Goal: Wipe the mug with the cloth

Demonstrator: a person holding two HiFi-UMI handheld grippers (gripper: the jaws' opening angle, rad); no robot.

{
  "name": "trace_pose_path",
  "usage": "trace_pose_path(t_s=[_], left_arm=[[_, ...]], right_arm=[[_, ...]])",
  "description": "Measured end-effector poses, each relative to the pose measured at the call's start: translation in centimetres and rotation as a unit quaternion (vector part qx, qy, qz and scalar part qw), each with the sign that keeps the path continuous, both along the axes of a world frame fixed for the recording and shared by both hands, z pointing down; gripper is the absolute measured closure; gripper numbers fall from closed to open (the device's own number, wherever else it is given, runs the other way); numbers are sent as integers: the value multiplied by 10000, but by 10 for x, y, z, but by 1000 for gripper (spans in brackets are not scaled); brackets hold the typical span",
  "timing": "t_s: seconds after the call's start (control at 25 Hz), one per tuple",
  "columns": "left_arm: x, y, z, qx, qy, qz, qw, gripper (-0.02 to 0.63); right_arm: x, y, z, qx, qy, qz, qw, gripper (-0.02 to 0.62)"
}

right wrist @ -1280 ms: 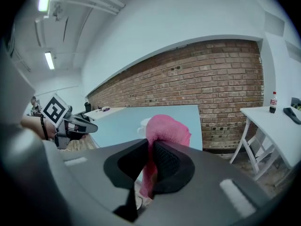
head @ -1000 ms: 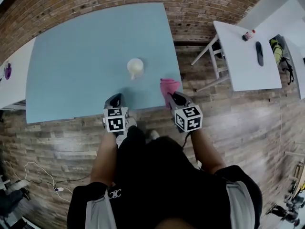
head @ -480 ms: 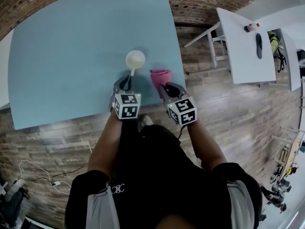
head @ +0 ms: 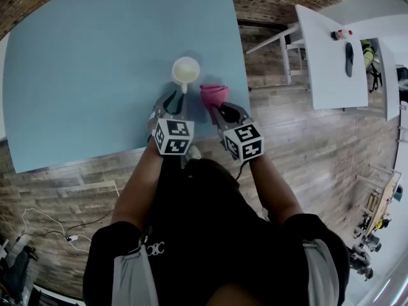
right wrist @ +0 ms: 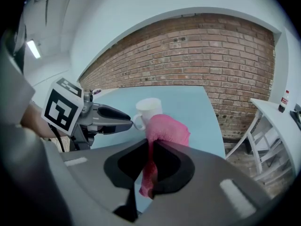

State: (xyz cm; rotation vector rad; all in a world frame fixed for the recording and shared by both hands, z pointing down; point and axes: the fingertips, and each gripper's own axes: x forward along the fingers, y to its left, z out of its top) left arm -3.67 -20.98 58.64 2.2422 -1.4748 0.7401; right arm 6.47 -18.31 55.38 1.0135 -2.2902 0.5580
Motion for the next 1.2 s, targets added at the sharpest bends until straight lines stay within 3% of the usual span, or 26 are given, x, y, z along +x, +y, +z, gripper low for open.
trace_pose_path(t_s=[0.6,1.2], left_arm=[[21,-9,-14,-27,238,324,9992,491],[27,-21,8,-270,110,167,9994,488]], right_arm=[[-4,-6,-1,62,78,-53,9999,558],[11,0,0,12,200,51,9998,558]])
